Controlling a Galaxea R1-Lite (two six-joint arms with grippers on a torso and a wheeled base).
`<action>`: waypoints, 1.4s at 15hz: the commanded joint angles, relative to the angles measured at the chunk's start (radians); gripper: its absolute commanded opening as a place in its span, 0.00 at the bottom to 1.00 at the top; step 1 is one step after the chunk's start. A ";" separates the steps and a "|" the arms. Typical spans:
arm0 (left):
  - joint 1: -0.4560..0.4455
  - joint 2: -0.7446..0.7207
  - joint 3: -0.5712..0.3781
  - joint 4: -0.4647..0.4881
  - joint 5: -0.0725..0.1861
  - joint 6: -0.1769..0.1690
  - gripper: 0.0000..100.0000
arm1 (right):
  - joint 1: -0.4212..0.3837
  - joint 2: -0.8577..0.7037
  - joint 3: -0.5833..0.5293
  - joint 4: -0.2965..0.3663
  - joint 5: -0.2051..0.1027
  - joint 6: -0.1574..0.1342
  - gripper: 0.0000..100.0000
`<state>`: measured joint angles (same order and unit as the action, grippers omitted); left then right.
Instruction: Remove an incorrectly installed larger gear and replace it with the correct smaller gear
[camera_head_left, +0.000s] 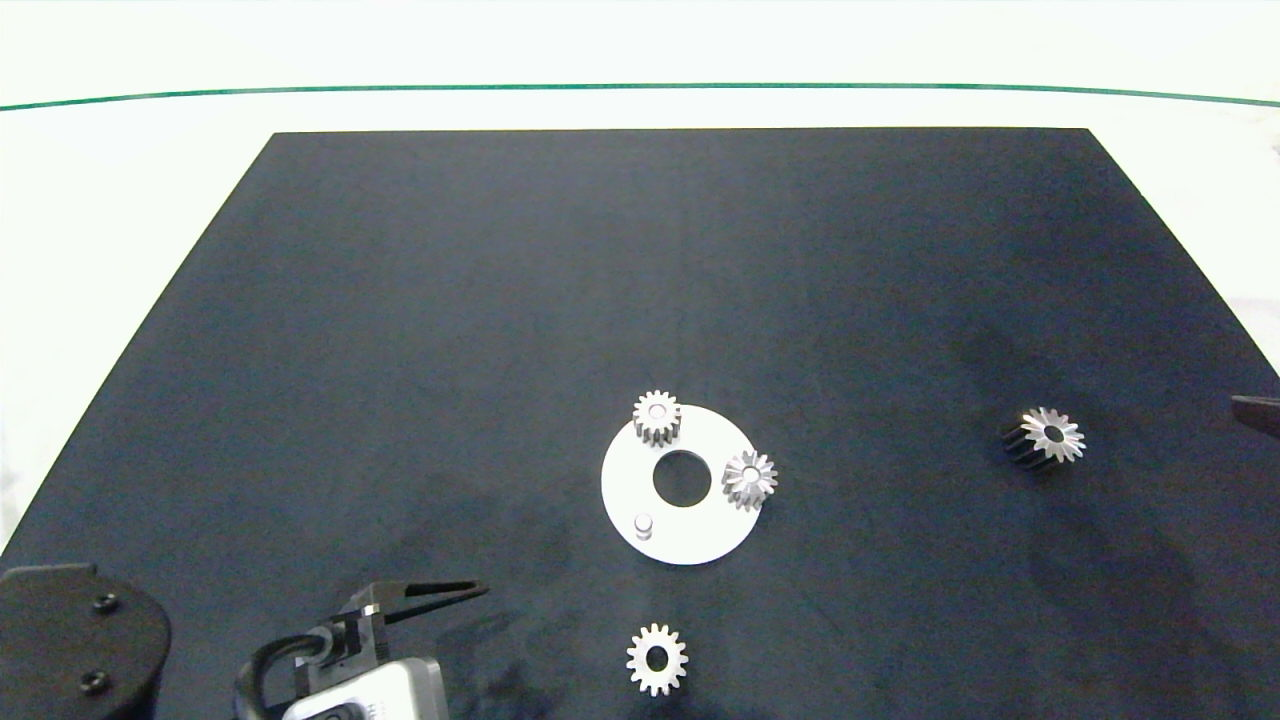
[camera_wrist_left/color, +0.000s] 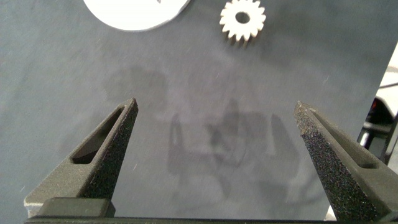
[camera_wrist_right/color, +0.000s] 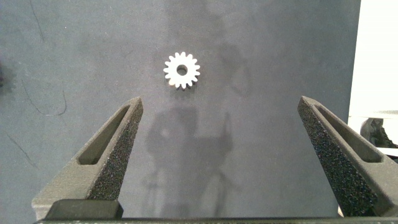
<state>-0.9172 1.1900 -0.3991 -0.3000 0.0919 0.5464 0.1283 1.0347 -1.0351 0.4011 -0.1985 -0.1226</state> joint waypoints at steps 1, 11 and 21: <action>-0.080 0.109 -0.001 -0.074 0.048 -0.063 1.00 | 0.001 0.002 0.000 0.002 -0.001 -0.002 1.00; -0.161 0.365 -0.004 -0.326 0.166 -0.112 1.00 | 0.001 -0.005 0.001 0.004 0.008 0.000 1.00; -0.170 0.448 -0.084 -0.327 0.166 -0.169 1.00 | -0.067 -0.002 0.000 0.002 0.062 -0.002 1.00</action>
<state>-1.0881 1.6283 -0.4781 -0.6238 0.2560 0.3747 0.0721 1.0304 -1.0353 0.4015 -0.1362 -0.1230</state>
